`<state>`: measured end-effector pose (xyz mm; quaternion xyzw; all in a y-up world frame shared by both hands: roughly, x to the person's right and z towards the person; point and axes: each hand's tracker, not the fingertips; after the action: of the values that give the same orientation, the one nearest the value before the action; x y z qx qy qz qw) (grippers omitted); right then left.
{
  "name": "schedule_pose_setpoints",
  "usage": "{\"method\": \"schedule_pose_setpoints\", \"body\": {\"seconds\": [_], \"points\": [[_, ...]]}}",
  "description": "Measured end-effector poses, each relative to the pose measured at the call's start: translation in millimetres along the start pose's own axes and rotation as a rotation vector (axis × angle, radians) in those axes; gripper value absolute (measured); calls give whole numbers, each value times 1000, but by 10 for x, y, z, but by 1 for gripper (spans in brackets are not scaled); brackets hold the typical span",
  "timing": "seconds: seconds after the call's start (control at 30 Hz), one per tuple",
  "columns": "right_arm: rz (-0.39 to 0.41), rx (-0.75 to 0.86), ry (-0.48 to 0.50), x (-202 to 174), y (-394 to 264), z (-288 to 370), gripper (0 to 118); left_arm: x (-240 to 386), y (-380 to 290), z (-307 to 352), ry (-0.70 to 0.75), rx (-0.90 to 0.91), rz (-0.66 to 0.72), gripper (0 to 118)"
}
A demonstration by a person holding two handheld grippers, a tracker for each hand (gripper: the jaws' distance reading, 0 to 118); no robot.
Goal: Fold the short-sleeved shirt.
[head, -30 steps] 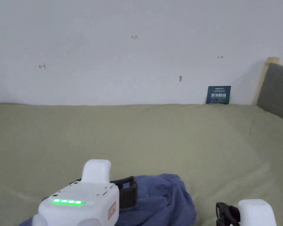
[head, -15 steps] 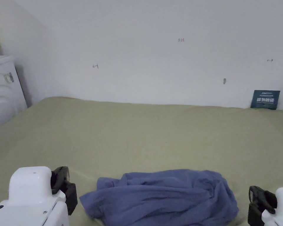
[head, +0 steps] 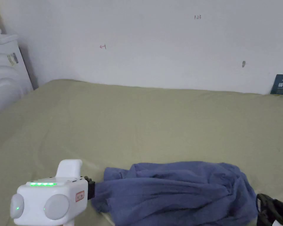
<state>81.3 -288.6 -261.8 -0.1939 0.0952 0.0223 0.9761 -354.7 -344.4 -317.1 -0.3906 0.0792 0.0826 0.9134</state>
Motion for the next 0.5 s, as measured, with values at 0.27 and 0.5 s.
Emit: {"method": "schedule_pose_setpoints", "body": {"seconds": [0.27,0.5], "points": [[29,-112,-20,-23,-159,-460,0,-179,68,-1240,57,-217,-26,118],[28,-173,-19,37,-240,-640,0,-76,1,-1236,87,-237,-77,98]]}}
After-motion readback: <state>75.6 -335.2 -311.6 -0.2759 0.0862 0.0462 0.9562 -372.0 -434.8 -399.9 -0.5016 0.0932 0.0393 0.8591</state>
